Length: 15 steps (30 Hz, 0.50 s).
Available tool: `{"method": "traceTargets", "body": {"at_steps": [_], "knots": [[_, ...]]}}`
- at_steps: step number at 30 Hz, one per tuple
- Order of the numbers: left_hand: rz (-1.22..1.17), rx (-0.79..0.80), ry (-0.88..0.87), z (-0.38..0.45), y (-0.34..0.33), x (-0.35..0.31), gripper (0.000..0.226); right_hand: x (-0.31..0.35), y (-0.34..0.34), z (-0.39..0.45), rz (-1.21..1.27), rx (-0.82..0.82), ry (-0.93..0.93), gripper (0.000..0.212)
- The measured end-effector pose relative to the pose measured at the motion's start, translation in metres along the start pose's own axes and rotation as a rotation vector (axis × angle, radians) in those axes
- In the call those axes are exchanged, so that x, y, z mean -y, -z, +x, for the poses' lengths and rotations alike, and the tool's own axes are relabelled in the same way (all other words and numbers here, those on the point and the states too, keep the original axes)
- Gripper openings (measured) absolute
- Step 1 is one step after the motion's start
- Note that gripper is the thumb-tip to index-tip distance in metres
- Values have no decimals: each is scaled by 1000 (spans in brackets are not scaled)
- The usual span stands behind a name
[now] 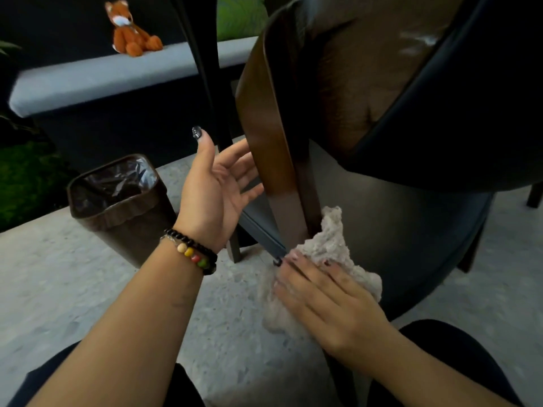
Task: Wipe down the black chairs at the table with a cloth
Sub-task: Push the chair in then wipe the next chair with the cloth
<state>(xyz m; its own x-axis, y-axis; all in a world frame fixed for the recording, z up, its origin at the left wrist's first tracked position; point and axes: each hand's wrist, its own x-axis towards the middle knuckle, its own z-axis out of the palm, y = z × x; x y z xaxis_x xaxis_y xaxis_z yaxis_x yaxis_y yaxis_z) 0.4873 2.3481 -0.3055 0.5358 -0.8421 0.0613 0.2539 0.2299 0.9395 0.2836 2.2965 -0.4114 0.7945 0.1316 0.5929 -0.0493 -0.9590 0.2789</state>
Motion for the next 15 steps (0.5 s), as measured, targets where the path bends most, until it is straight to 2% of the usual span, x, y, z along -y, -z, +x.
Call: {"method": "traceTargets", "body": {"at_steps": [3,7,9,11,15], "knots": [[-114,41,20,1,3,-2,82,-10,14,31,-132,109,49,33],[-283,27,19,0,9,-7,82,-25,48,100,-223,-43,-66,31],[-355,2,9,1,13,-10,81,-30,60,134,-279,-58,-117,36],[-410,-26,-3,0,16,-13,81,-30,65,149,-382,-2,-131,43],[-379,-97,-9,-2,18,-11,78,-27,66,128,-475,205,12,40]]}}
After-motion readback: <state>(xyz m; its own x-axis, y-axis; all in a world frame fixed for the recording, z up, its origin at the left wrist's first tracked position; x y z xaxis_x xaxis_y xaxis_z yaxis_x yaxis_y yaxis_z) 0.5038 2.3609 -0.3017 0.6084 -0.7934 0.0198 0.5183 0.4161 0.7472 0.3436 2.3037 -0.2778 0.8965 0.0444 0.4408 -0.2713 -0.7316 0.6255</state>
